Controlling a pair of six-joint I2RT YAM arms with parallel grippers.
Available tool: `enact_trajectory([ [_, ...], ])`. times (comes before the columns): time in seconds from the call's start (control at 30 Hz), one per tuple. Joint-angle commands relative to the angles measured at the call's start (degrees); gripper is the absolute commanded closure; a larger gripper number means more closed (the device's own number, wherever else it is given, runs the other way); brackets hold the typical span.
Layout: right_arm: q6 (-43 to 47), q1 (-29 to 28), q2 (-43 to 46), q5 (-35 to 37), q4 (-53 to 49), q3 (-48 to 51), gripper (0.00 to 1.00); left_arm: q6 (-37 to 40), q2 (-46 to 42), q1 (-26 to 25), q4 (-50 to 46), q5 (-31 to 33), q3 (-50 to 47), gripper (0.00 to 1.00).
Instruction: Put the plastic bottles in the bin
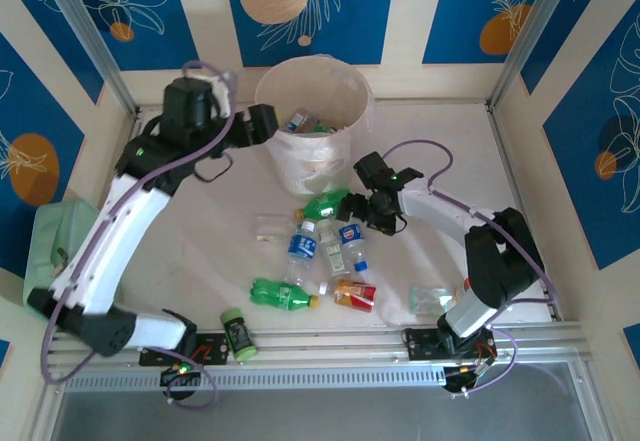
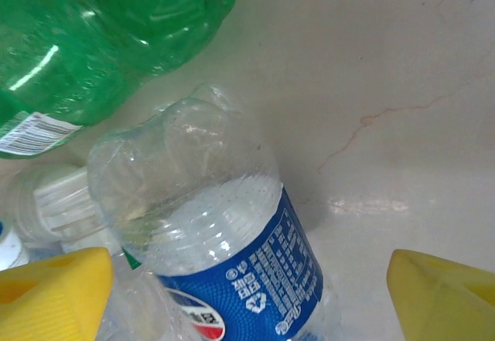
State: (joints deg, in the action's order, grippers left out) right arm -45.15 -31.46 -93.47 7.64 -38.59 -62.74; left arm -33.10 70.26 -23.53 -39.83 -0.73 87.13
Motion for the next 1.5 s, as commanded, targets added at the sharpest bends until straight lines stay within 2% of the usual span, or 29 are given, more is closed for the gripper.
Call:
enact_trajectory([
  [0.0,0.6,-0.9,-2.2,1.0,-0.6,-1.9,0.09,-4.4,-3.0,2.3,1.4,1.3,-6.0,0.15],
  [0.33,-1.3,-1.3,-8.4,2.1,-2.0,-3.7,0.19,-4.5,-3.7,2.8,2.3,-4.7,-7.5,0.18],
  [0.47,-2.5,-0.7,-8.4,3.6,-2.8,-2.7,0.28,-4.8,-3.9,2.8,2.8,-5.0,-8.1,0.19],
  [0.6,-2.6,0.8,-6.9,4.9,-3.3,-1.4,0.4,-4.6,-4.2,2.8,2.7,-4.8,-8.5,0.19],
  [0.77,-1.8,2.0,-1.6,7.8,-6.8,-2.3,0.44,-4.6,-4.3,2.8,2.8,-4.5,-8.6,0.19],
  [0.9,-1.0,3.7,6.0,9.9,-10.9,-5.3,0.45,-4.4,-4.1,2.8,3.1,-4.5,-8.7,0.19],
  [1.07,0.1,6.9,15.2,8.8,-14.1,-11.7,0.46,-3.7,-4.1,3.0,3.2,-3.8,-8.1,0.18],
  [1.2,1.1,8.4,18.7,6.9,-14.9,-21.1,0.46,-3.8,-4.1,3.2,3.4,-4.0,-7.9,0.18],
  [1.33,1.7,8.7,17.1,5.0,-14.5,-33.1,0.46,-4.4,-4.0,3.2,3.4,-4.5,-8.3,0.18],
  [1.47,2.2,8.8,11.2,1.3,-13.8,-44.6,0.46,-5.8,-4.4,3.2,3.6,-4.9,-9.7,0.19],
])
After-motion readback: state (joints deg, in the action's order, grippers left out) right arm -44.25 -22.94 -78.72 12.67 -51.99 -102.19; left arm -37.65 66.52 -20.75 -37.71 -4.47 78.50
